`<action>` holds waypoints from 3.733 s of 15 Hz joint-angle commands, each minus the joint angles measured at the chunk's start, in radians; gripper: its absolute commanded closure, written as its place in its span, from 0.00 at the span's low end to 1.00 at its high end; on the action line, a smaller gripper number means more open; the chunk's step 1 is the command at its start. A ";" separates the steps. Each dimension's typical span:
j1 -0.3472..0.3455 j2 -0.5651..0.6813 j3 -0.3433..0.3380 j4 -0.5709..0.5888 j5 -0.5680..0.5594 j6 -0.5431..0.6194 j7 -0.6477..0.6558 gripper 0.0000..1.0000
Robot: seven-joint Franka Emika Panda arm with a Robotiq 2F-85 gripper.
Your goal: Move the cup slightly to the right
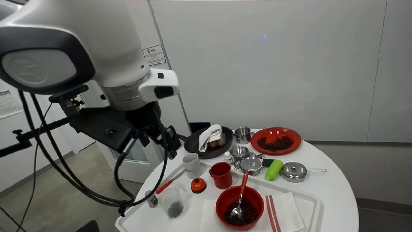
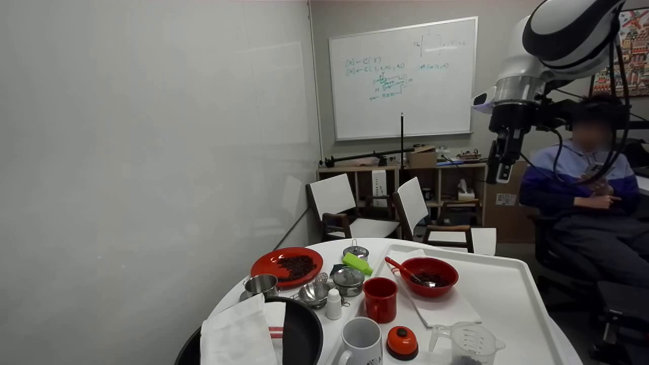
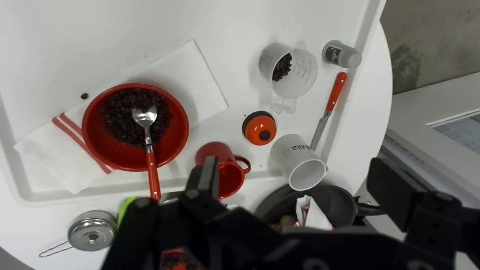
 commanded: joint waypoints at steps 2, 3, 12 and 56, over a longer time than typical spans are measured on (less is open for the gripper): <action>-0.026 0.106 0.116 0.027 -0.010 0.053 0.123 0.00; -0.018 0.136 0.136 0.034 -0.006 0.061 0.140 0.00; 0.036 0.560 0.355 0.186 -0.062 0.133 0.208 0.00; 0.102 0.916 0.422 0.396 -0.367 0.174 0.659 0.72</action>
